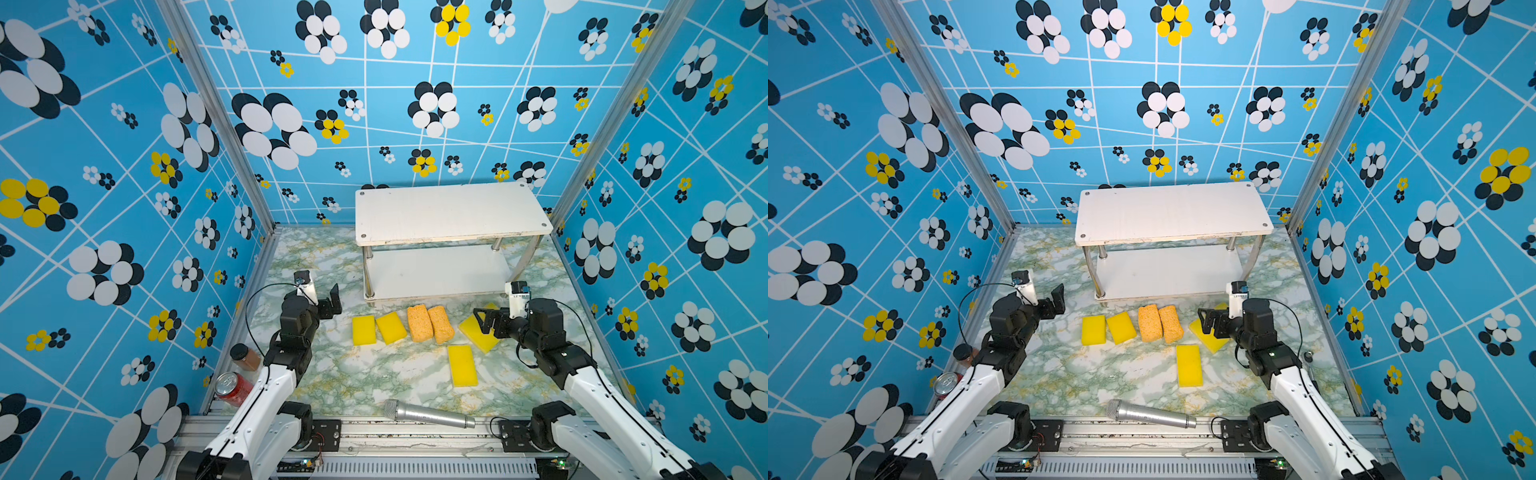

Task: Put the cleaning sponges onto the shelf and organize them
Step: 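Move the right gripper over the tan sponge nearest it and lower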

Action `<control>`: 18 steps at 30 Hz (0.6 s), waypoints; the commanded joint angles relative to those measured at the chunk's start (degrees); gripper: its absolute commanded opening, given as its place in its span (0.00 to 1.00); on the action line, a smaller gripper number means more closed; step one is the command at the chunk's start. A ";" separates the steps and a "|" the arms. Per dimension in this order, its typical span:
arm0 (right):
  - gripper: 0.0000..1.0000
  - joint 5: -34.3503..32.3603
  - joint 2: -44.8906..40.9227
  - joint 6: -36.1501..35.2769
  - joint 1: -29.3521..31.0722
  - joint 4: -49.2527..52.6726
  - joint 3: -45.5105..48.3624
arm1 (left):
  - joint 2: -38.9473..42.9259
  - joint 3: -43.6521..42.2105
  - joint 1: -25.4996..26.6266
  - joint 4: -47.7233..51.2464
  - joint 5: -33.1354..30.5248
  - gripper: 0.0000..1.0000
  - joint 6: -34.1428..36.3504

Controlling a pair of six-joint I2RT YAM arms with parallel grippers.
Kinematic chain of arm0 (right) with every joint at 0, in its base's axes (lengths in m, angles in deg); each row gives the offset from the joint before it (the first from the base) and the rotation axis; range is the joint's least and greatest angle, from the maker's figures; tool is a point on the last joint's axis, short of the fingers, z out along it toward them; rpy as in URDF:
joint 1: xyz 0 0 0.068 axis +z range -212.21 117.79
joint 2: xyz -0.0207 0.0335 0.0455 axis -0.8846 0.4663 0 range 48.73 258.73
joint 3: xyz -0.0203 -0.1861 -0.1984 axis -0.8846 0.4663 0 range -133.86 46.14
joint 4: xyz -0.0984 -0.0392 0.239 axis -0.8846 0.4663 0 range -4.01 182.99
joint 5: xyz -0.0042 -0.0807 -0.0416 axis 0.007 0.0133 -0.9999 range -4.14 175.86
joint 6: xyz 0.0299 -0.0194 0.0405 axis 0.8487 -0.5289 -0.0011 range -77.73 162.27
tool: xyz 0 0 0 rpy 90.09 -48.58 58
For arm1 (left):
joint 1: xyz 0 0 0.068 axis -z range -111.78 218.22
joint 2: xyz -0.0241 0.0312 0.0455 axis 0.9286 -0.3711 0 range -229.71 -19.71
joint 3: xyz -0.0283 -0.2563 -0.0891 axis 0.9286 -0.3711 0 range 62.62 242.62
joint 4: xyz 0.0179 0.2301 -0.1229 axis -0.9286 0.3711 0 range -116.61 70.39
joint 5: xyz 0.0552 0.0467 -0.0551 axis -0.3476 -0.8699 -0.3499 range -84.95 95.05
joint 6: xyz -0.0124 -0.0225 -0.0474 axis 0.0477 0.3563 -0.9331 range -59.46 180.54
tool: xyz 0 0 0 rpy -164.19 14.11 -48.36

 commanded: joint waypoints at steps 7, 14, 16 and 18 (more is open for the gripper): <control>0.96 -12.61 7.30 2.32 14.03 -4.97 -1.03 | 7.49 -0.62 0.56 15.13 1.15 0.99 -8.28; 0.94 -18.63 16.84 1.57 21.56 -4.58 -5.75 | 7.49 1.71 0.61 20.80 8.68 0.99 -14.86; 0.93 -20.40 19.12 1.44 23.10 -4.51 -6.66 | 7.71 1.77 0.56 21.48 8.79 0.99 -16.89; 0.91 -22.25 21.32 1.56 24.31 -4.67 -7.31 | 7.67 1.78 0.40 21.28 9.99 0.99 -16.78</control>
